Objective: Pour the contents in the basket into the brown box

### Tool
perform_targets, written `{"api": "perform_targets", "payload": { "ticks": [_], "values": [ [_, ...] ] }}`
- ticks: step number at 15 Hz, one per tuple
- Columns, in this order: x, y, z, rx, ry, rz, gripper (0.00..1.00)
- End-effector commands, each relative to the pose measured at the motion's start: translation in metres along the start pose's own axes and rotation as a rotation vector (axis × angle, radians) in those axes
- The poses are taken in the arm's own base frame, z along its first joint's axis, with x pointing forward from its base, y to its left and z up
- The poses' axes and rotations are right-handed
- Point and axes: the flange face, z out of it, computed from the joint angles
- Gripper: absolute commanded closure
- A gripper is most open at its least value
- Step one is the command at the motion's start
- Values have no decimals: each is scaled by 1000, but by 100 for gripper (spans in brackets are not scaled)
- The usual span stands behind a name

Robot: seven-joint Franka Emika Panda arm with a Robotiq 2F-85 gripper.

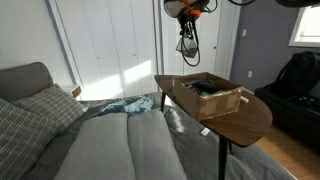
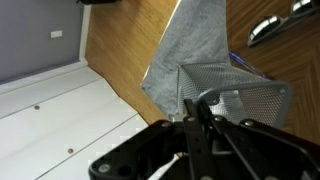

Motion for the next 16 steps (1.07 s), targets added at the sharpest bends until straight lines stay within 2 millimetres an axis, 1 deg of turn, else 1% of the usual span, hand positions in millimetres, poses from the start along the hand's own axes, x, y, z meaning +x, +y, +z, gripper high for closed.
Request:
{"api": "perform_targets", "payload": {
  "ticks": [1, 2, 3, 4, 6, 7, 8, 11, 14, 16],
  "values": [
    [9, -17, -2, 101, 145, 87, 98],
    [13, -25, -4, 115, 205, 65, 98],
    [14, -17, 1, 58, 128, 45, 98],
    [15, -22, 2, 62, 139, 40, 93],
    [15, -23, 5, 61, 130, 39, 93],
    [13, -15, 6, 122, 134, 91, 98],
    [3, -4, 13, 198, 108, 124, 98],
    [-23, 21, 34, 337, 52, 119, 98],
    [-54, 62, 54, 463, 66, 174, 98],
    [-66, 83, 65, 533, 108, 218, 98]
  ]
}}
